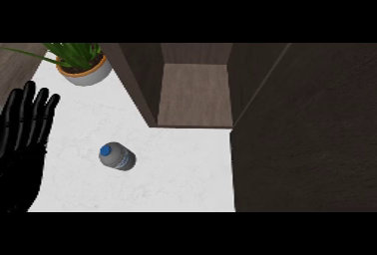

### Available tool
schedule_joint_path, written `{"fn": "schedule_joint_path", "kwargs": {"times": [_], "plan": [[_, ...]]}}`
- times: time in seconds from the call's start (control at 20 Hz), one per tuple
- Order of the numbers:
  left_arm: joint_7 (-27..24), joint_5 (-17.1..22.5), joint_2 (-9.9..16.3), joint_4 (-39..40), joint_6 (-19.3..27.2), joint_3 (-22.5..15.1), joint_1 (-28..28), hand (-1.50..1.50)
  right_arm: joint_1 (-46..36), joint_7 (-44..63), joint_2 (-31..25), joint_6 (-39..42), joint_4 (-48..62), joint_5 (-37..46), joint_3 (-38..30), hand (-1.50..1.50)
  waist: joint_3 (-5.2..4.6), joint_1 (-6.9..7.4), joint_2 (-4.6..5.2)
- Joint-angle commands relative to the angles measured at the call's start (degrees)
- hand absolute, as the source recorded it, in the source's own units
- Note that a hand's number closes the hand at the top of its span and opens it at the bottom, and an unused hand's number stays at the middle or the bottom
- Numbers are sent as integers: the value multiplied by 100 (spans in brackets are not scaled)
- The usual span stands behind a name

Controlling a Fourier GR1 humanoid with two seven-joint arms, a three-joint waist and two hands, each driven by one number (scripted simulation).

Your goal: Pick up the bottled water, place it into the cabinet and close the cabinet

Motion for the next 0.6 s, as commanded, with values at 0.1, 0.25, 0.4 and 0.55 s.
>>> {"fn": "schedule_joint_path", "kwargs": {"times": [0.1,0.25,0.4,0.55], "plan": [[-331,-244,-165,-33,84,-73,265,-150,225,-160,-156,313,-149,-458,-318,-150,180,-43,-161],[33,-298,-102,-459,191,10,-13,-150,542,128,20,245,-935,-504,-67,-150,179,-63,-167],[1099,-6,-567,-481,480,-366,621,-150,1254,1038,148,443,-839,-968,479,-150,182,-83,-186],[1296,-285,-657,-858,638,-599,902,-150,1863,1403,18,541,-1672,-1255,466,-150,181,-86,-183]]}}
